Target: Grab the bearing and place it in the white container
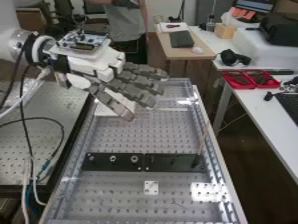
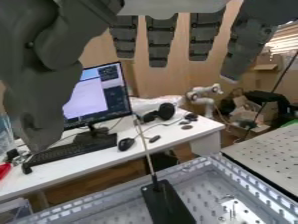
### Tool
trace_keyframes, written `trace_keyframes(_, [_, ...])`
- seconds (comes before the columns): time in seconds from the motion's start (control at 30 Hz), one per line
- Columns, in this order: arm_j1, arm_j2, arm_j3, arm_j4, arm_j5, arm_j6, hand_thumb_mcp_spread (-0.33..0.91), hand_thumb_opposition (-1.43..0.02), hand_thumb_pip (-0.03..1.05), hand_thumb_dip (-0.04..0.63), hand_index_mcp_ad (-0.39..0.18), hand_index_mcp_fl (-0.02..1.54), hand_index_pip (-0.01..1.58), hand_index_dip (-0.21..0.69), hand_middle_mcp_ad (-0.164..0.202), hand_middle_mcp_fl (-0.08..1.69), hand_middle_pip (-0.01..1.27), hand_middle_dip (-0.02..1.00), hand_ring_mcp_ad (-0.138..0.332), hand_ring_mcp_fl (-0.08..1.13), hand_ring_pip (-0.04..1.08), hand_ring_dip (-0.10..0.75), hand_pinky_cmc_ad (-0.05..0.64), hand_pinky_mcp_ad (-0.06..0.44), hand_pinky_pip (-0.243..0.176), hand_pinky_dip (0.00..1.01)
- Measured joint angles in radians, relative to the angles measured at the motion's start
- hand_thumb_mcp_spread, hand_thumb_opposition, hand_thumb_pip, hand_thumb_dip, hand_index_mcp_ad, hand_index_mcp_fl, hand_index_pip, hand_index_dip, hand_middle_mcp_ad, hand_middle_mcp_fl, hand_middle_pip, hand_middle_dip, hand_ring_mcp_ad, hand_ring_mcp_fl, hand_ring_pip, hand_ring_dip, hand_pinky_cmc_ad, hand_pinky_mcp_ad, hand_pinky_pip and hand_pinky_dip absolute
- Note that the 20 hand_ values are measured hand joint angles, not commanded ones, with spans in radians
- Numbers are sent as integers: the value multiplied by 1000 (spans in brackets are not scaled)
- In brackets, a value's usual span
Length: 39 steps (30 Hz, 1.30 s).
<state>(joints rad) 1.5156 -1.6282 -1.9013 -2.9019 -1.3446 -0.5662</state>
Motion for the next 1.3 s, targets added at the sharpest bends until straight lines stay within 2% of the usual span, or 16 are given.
trace_keyframes(0.17, [-9, -22, -22, 26, 28, 10, 246, -745, 557, 108, -122, 23, 87, 138, 37, 0, 133, 220, 180, -2, 75, 96, 443, 330, -120, 360])
trace_keyframes(0.2, [-11, -30, -27, 31, 36, 12, 265, -745, 562, 126, -122, 38, 84, 138, 37, 0, 129, 220, 180, -2, 75, 96, 443, 330, -120, 367])
trace_keyframes(0.33, [-17, -50, -43, 50, 54, 26, 278, -745, 579, 143, -126, 40, 152, 134, 37, 2, 133, 220, 180, -2, 75, 96, 443, 330, -120, 365])
trace_keyframes(0.4, [-20, -59, -53, 65, 63, 31, 281, -745, 630, 159, -126, 73, 251, 126, 35, 2, 133, 220, 180, -2, 75, 96, 443, 330, -120, 365])
trace_keyframes(0.6, [-29, -90, -68, 83, 79, 50, 297, -759, 646, 187, -126, 105, 586, 108, 35, 0, 133, 220, 180, -2, 75, 96, 443, 330, -120, 367])
trace_keyframes(0.97, [-48, -157, -76, 114, 77, 72, 328, -771, 646, 192, -138, 122, 1157, 115, 37, 2, 129, 220, 176, -2, 70, 96, 443, 330, -120, 365])
trace_keyframes(1.3, [-69, -221, -78, 181, 50, 63, 367, -785, 667, 206, -161, 87, 1353, 188, 35, 0, 129, 220, 175, -2, 66, 96, 431, 309, -124, 316])
